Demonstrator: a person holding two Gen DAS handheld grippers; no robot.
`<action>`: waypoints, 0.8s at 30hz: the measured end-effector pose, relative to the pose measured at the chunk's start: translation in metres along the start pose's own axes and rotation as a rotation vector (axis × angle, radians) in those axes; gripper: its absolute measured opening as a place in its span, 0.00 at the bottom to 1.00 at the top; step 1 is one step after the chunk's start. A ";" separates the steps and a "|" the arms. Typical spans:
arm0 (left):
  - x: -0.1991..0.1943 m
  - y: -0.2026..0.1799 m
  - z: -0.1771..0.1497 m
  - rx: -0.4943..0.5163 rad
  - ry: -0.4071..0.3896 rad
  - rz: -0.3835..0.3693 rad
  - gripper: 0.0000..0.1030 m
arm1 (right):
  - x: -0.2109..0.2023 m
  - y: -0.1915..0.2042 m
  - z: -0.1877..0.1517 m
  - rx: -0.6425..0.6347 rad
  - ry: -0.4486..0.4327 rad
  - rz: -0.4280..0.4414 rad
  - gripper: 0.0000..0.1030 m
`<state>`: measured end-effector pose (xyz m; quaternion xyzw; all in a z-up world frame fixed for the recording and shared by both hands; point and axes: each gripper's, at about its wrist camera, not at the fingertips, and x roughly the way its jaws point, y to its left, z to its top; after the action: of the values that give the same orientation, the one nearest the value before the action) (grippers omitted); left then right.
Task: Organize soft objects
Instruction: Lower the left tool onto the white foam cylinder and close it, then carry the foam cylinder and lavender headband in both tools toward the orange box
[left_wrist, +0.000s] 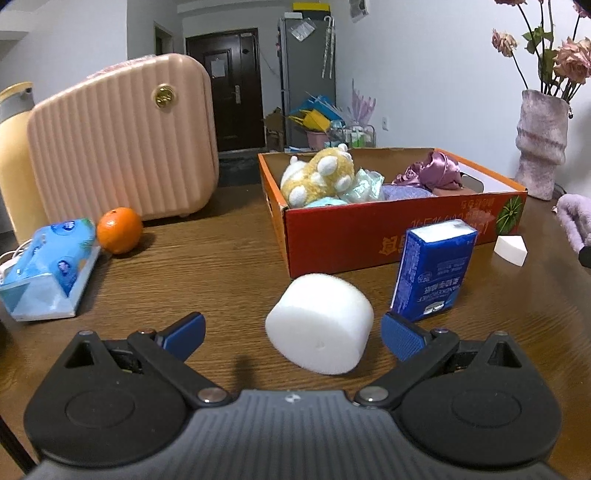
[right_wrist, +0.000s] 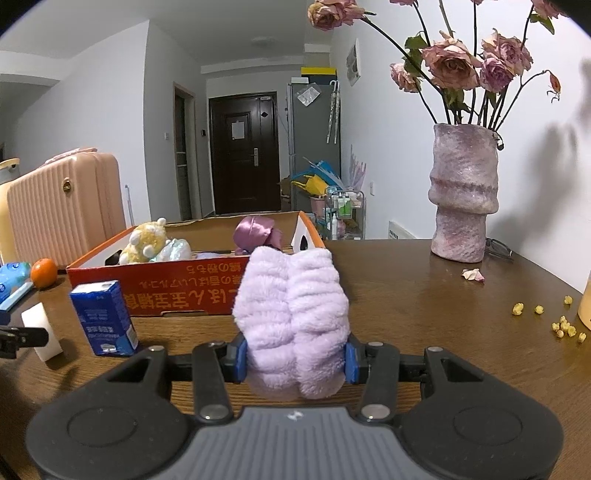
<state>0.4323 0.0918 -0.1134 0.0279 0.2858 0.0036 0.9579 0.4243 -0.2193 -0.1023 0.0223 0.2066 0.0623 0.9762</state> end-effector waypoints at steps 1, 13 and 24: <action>0.003 0.000 0.001 0.002 0.000 -0.002 1.00 | 0.001 0.000 0.000 0.001 0.004 -0.001 0.45; 0.018 0.003 0.006 0.002 0.044 -0.071 0.66 | 0.004 0.001 -0.001 -0.009 0.020 -0.003 0.45; 0.013 0.005 0.005 -0.012 0.027 -0.060 0.58 | 0.003 0.002 -0.001 -0.011 0.013 0.006 0.45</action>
<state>0.4461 0.0966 -0.1158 0.0136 0.2993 -0.0230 0.9538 0.4264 -0.2170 -0.1043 0.0172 0.2125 0.0663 0.9748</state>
